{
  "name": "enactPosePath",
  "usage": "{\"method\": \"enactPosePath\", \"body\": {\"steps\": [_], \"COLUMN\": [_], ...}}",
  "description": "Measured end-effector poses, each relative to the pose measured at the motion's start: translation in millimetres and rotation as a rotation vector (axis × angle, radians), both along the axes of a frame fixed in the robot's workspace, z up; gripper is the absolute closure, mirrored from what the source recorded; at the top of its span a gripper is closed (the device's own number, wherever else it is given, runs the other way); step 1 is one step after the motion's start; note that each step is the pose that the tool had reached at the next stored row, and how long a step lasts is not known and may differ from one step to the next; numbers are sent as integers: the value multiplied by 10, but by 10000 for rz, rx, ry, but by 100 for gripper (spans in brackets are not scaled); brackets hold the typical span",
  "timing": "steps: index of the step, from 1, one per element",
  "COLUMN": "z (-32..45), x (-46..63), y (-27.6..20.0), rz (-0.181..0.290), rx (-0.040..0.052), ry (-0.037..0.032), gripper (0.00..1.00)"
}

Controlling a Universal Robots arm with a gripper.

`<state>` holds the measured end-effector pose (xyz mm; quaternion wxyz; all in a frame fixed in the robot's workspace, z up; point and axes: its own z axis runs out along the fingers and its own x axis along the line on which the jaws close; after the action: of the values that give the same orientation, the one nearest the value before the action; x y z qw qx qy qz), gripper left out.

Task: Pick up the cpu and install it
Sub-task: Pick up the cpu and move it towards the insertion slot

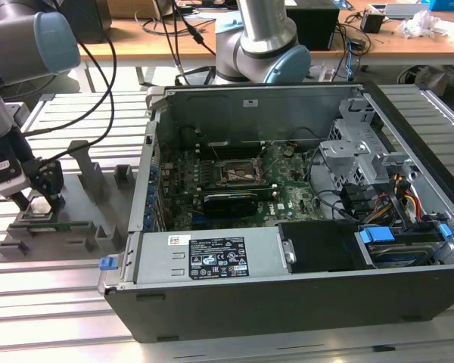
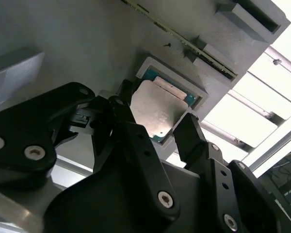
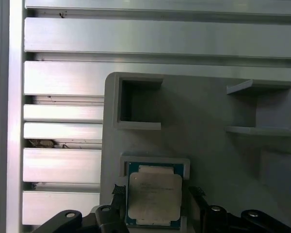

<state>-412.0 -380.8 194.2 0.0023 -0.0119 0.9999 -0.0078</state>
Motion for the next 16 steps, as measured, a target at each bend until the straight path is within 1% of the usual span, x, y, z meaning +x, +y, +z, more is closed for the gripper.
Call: {"method": "enactPosePath", "body": {"steps": [1, 2, 3, 9, 16], "z": [0, 0, -2, -40, -66], "x": [-2, -3, -2, -3, -28], "y": [0, -1, -2, -1, 28], "rz": [0, 0, 2, 1, 6], "rx": [-59, -95, -101, -103, -78], "ry": [1, 1, 3, 3, 1], "gripper": [38, 38, 38, 38, 38]}}
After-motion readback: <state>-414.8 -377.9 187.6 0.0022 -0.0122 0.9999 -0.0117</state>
